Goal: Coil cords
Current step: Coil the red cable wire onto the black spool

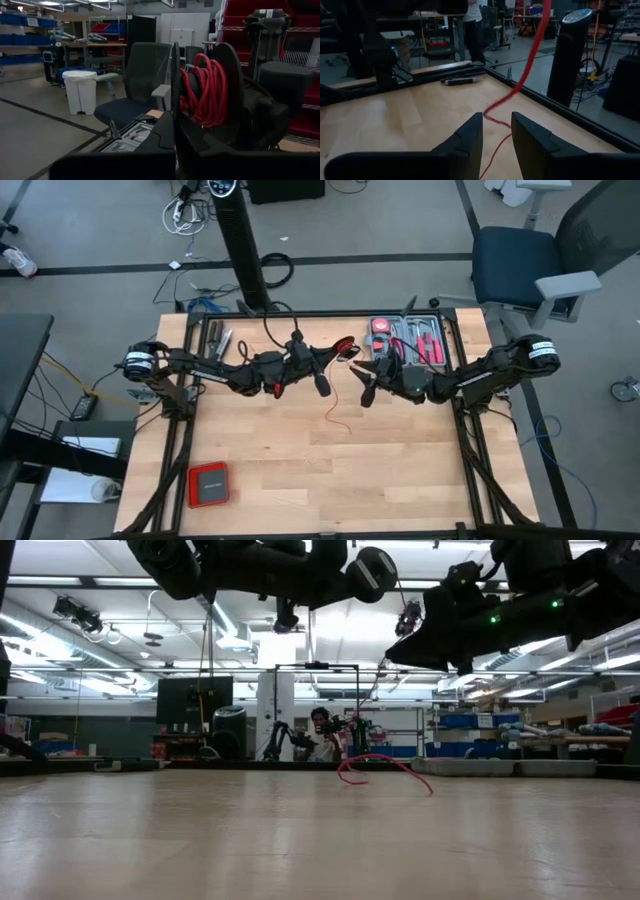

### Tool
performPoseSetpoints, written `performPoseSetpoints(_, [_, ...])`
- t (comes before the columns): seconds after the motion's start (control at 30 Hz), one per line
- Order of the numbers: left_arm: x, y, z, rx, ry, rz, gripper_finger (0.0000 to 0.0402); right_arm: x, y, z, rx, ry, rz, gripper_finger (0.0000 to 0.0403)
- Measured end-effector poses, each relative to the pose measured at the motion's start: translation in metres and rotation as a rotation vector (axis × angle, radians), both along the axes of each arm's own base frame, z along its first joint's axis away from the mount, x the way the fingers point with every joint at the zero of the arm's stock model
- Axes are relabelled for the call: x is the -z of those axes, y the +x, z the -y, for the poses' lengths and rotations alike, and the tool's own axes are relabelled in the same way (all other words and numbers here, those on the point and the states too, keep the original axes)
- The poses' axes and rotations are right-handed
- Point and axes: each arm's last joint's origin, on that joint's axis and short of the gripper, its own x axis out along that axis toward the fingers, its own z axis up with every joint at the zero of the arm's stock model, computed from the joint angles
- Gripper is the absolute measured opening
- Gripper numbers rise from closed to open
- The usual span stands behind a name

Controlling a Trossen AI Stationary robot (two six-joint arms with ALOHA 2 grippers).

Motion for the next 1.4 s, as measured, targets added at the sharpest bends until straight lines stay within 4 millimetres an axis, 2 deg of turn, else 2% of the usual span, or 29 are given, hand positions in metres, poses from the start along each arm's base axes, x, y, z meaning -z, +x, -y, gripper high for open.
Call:
performPoseSetpoints(0.57, [0.0, 0.0, 0.0, 0.002, -0.011, 0.005, 0.0001, -0.005, 0.0, 0.005, 0.022, -0.009, 0.044, 0.0087])
performPoseSetpoints(0.73, [0.0, 0.0, 0.0, 0.001, -0.011, 0.005, 0.0001, -0.003, 0.0, 0.005, 0.022, -0.013, 0.016, 0.0061])
performPoseSetpoints(0.93, [0.0, 0.0, 0.0, 0.001, -0.011, 0.006, 0.0001, -0.003, 0.0, 0.005, 0.021, -0.024, 0.016, 0.0008])
performPoseSetpoints(1.07, [0.0, 0.0, 0.0, 0.001, -0.012, 0.006, 0.0001, -0.014, 0.011, 0.006, 0.023, -0.034, -0.001, 0.0007])
performPoseSetpoints(1.23, [-0.002, 0.0, 0.0, -0.008, -0.012, 0.028, 0.0001, -0.033, 0.032, 0.008, -0.007, -0.049, -0.117, 0.0003])
performPoseSetpoints(1.4, [-0.006, -0.002, -0.005, -0.073, -0.001, 0.063, 0.0001, -0.045, 0.039, 0.005, -0.043, -0.069, -0.115, 0.0002])
